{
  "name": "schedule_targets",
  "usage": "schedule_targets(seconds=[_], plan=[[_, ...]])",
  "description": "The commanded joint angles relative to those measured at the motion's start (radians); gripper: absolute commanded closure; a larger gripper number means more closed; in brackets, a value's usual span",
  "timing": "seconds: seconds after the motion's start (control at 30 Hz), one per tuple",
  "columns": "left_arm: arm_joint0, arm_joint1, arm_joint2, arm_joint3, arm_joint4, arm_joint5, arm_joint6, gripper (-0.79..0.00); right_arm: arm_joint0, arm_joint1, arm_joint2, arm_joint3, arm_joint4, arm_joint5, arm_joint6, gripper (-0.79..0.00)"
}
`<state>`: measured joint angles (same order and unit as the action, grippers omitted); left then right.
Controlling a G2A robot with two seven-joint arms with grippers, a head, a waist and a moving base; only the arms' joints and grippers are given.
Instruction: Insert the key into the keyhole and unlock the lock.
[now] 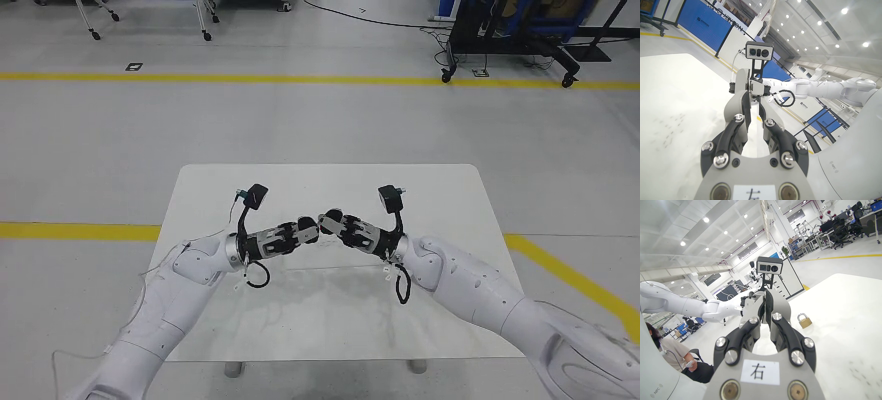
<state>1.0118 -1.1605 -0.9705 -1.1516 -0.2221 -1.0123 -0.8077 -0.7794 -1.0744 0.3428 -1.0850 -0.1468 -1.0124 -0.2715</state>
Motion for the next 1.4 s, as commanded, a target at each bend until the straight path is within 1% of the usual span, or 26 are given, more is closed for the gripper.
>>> schedule_targets(seconds=[0.0, 0.23, 0.27, 0.3, 0.9, 1.07, 1.1, 1.2, 1.27, 1.3, 1.37], plan=[[-0.001, 0.0, 0.0, 0.005, 0.0, 0.0, 0.0, 0.0, -0.003, -0.002, 0.006, 0.001, 0.001, 0.0, 0.009, 0.0], [-0.004, -0.002, 0.002, 0.014, 0.014, 0.0, 0.02, 0.0, -0.014, -0.007, 0.027, 0.0, 0.01, 0.0, 0.043, 0.0], [-0.004, -0.003, 0.002, 0.014, 0.015, 0.0, 0.022, 0.0, -0.014, -0.007, 0.031, 0.005, 0.006, 0.0, 0.049, -0.154], [-0.004, -0.003, 0.001, 0.015, 0.013, 0.0, 0.026, 0.0, -0.014, -0.006, 0.035, 0.016, -0.005, 0.0, 0.056, -0.785], [-0.004, -0.005, 0.003, 0.026, -0.008, 0.0, 0.039, 0.0, -0.018, -0.008, 0.04, 0.014, -0.008, 0.0, 0.058, -0.785], [0.015, -0.001, -0.002, -0.021, 0.081, 0.046, 0.068, 0.0, -0.018, -0.008, 0.04, 0.014, -0.008, 0.0, 0.058, -0.785], [0.017, 0.0, -0.003, -0.029, 0.099, 0.051, 0.071, 0.0, -0.014, -0.006, 0.049, 0.016, -0.037, 0.025, 0.072, -0.785], [0.022, 0.002, 0.005, -0.047, 0.117, 0.068, 0.053, 0.0, 0.007, 0.018, 0.093, 0.025, -0.212, 0.059, 0.138, -0.785], [0.016, 0.004, 0.012, -0.052, 0.116, 0.08, 0.027, 0.0, 0.003, 0.042, 0.126, 0.019, -0.294, 0.038, 0.175, -0.785], [0.013, 0.004, 0.02, -0.056, 0.115, 0.085, 0.008, 0.0, 0.0, 0.056, 0.144, 0.02, -0.333, 0.045, 0.201, -0.785], [-0.004, 0.005, 0.037, -0.057, 0.114, 0.105, -0.046, 0.0, -0.016, 0.083, 0.181, -0.01, -0.384, 0.029, 0.234, -0.785]])
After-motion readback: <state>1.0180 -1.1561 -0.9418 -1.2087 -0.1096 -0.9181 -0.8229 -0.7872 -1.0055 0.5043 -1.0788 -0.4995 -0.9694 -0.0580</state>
